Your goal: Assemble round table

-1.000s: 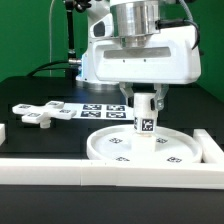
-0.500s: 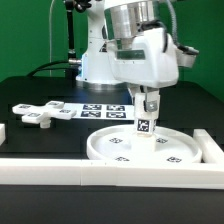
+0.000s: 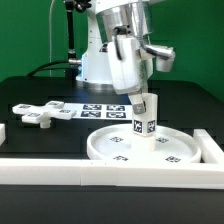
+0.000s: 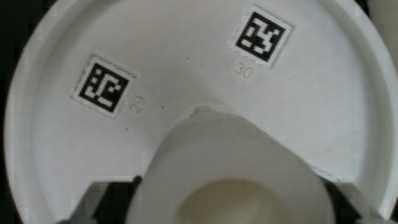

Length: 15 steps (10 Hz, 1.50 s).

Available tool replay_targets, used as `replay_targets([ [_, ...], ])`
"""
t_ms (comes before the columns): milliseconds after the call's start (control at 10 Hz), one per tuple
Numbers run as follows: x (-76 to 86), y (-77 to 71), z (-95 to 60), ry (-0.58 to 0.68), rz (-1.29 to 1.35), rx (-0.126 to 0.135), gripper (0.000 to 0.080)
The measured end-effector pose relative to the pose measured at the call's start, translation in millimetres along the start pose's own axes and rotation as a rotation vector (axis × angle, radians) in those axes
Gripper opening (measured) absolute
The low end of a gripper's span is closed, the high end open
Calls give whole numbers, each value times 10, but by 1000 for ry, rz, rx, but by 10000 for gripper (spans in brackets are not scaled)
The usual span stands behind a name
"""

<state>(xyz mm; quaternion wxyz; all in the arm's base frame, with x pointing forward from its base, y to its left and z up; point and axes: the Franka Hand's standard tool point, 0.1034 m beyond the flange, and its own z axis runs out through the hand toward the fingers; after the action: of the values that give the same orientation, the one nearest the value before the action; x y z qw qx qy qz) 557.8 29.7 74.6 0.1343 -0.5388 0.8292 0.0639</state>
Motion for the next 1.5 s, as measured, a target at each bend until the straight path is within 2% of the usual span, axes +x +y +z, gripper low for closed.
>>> replay_targets([
  [100,-12,8,5,-1,0,-1,409],
  [300,-21,17,18,1,-66,-6,600],
  [400,-69,8,42,16,-128,-12,600],
  [500,-96,7,50,17,-219,-13,639],
  [1100,-81,9,56,15,-682,-19,649],
  [1400,-137,-20,43,82,-1213,-55,649],
  [1500,-160,-25,37,80,-1299,-67,649],
])
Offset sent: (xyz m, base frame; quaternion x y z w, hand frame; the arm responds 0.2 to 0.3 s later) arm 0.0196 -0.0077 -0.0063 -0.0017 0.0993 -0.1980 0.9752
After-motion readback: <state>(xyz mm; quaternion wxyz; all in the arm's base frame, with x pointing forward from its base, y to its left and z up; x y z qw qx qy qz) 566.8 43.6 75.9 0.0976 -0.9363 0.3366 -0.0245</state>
